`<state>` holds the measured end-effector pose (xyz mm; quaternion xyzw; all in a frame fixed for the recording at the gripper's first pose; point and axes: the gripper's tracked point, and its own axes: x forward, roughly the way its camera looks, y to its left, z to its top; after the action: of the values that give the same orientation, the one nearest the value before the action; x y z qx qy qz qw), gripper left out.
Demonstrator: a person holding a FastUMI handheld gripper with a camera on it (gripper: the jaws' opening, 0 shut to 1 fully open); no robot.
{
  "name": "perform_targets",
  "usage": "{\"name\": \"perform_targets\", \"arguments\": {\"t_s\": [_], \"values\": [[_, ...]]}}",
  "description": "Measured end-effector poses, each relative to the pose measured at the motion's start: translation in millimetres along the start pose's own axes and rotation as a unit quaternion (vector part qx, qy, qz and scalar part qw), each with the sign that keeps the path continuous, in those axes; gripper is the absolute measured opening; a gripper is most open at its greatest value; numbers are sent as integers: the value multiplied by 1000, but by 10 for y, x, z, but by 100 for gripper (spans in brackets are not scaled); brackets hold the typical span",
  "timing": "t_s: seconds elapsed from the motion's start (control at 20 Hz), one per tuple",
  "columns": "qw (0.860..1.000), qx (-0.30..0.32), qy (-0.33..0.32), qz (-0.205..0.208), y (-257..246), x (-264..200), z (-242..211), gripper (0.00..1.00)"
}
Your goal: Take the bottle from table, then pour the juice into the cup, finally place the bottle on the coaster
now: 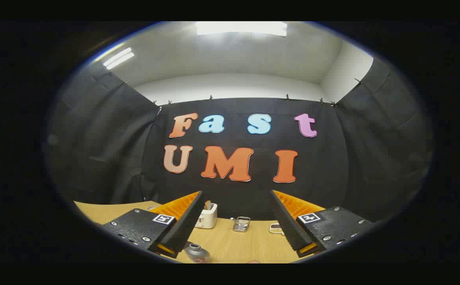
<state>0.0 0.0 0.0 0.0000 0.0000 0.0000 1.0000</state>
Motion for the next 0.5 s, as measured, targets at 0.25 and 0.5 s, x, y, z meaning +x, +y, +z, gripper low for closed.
{"name": "perform_targets", "arguments": {"t_s": [0.25, 0.5], "values": [[1000, 2, 4, 4, 42, -8, 12, 97], [1000, 4, 7, 4, 76, 1, -4, 97]]}}
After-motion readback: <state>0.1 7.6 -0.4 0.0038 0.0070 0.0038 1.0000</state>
